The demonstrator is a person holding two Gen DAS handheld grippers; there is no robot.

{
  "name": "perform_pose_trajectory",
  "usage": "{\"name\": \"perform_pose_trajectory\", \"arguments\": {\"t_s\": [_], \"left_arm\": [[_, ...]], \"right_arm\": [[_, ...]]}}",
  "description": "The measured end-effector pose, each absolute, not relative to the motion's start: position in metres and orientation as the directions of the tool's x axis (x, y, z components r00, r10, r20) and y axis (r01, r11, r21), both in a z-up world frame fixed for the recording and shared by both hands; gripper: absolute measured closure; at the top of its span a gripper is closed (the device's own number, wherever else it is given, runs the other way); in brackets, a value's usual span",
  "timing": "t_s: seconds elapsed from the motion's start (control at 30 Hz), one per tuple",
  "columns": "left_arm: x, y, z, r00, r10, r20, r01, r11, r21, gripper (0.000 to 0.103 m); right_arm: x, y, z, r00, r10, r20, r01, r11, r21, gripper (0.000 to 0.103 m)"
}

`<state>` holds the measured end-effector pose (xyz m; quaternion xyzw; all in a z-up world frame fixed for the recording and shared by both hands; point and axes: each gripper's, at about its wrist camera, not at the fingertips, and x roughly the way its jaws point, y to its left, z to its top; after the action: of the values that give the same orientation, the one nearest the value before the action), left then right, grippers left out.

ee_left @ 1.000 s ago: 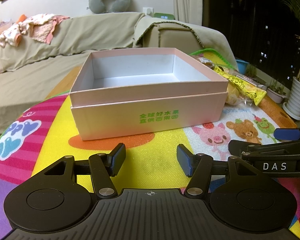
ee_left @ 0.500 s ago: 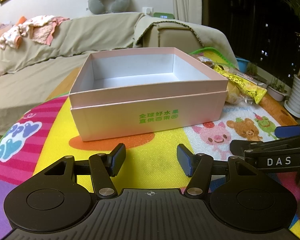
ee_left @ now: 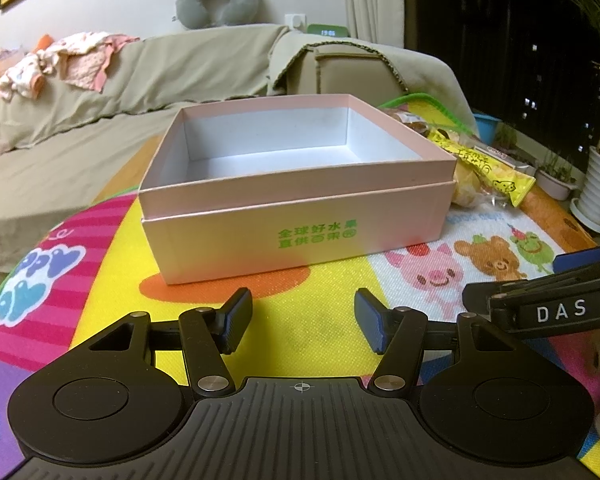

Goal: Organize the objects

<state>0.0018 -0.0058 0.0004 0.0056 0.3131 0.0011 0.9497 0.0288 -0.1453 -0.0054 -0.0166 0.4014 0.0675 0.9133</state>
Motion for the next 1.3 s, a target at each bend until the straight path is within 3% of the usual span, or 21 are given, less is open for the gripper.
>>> {"name": "perform_pose_trajectory", "arguments": {"t_s": [0.17, 0.33, 0.5, 0.67, 0.77, 0.83, 0.93, 1.0, 1.17, 1.3], "left_arm": [[-0.001, 0.003, 0.012, 0.803, -0.009, -0.596, 0.020, 1.000, 0.012, 0.043], [-0.007, 0.022, 0.050, 0.855, -0.013, -0.519, 0.019, 1.000, 0.007, 0.043], [0.018, 0.050, 0.080, 0.880, 0.059, -0.471, -0.075, 0.997, -0.015, 0.043], [0.074, 0.083, 0.071, 0.808, 0.132, -0.574, -0.156, 0.988, 0.007, 0.043], [0.098, 0.095, 0.055, 0.756, 0.109, -0.645, -0.141, 0.990, 0.002, 0.045], [0.108, 0.098, 0.043, 0.731, 0.094, -0.676, -0.126, 0.992, 0.002, 0.055], [0.114, 0.103, 0.032, 0.700, 0.046, -0.712, -0.099, 0.995, -0.033, 0.081], [0.112, 0.105, 0.029, 0.702, 0.026, -0.712, -0.086, 0.995, -0.049, 0.089], [0.110, 0.109, 0.029, 0.707, 0.020, -0.707, -0.088, 0.994, -0.060, 0.091], [0.113, 0.112, 0.030, 0.705, 0.008, -0.709, -0.096, 0.992, -0.085, 0.091]], "right_arm": [[0.024, -0.150, 0.007, 0.668, 0.190, -0.720, -0.184, 0.979, 0.088, 0.000], [0.007, -0.143, 0.041, 0.803, 0.144, -0.579, -0.210, 0.976, -0.048, 0.000], [0.003, -0.150, 0.065, 0.881, 0.164, -0.445, -0.201, 0.979, -0.039, 0.000], [0.027, -0.158, 0.076, 0.834, 0.209, -0.511, -0.284, 0.956, -0.072, 0.000], [0.031, -0.156, 0.070, 0.844, 0.157, -0.513, -0.299, 0.932, -0.207, 0.000], [0.034, -0.156, 0.065, 0.849, 0.133, -0.511, -0.307, 0.912, -0.272, 0.001], [0.045, -0.157, 0.057, 0.820, 0.151, -0.552, -0.345, 0.900, -0.266, 0.018], [0.057, -0.160, 0.053, 0.796, 0.161, -0.583, -0.359, 0.902, -0.241, 0.030], [0.097, -0.174, 0.048, 0.761, 0.157, -0.629, -0.290, 0.950, -0.114, 0.057], [0.141, -0.186, 0.037, 0.700, 0.167, -0.695, -0.193, 0.980, 0.042, 0.064]]}}
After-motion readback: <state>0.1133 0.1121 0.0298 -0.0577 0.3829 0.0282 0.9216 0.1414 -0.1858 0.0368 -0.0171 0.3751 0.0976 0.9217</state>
